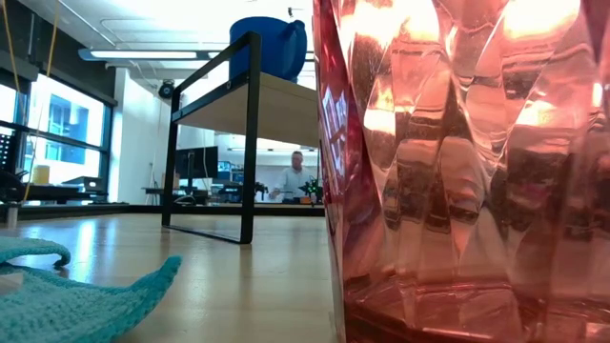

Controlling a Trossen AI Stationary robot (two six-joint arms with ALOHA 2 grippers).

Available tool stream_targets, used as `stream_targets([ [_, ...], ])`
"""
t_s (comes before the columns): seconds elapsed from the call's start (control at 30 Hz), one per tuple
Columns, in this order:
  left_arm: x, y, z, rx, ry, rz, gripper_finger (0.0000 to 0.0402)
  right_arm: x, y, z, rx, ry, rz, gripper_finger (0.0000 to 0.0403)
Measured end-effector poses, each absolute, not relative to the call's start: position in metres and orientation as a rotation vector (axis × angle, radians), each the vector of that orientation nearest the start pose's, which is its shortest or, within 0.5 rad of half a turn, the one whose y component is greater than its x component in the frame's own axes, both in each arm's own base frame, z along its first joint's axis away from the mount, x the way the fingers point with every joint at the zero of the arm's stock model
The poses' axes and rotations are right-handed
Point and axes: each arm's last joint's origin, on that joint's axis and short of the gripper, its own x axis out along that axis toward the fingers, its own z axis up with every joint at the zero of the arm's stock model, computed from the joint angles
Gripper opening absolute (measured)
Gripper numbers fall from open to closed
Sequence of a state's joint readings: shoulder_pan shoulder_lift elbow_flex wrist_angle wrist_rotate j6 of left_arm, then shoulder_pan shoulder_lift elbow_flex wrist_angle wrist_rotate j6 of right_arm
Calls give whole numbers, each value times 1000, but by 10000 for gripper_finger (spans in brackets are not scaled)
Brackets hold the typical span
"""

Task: Stack small to large cups/mugs on shelf
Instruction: Put the brown cup on the shelf

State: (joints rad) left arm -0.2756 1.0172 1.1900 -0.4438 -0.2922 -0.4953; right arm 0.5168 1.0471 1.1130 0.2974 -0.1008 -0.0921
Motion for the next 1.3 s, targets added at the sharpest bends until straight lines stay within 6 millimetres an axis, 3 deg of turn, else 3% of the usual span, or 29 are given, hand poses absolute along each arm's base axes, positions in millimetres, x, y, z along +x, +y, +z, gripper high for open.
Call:
stream_targets([
  [0.37,199,-48,404,-416,250,80,156,221,93,427,52,-268,685,151],
  [0.67,199,-48,404,-417,250,79,156,228,87,413,123,-98,681,151],
  [0.8,199,-48,404,-416,251,80,156,231,87,392,175,-2,592,151],
  [1.03,199,-48,404,-417,251,80,156,213,84,344,346,-206,581,151],
  [1.17,199,-48,404,-417,251,80,156,204,84,319,455,-189,518,151],
  [1.3,199,-48,404,-417,251,80,156,201,96,312,482,-153,513,151],
])
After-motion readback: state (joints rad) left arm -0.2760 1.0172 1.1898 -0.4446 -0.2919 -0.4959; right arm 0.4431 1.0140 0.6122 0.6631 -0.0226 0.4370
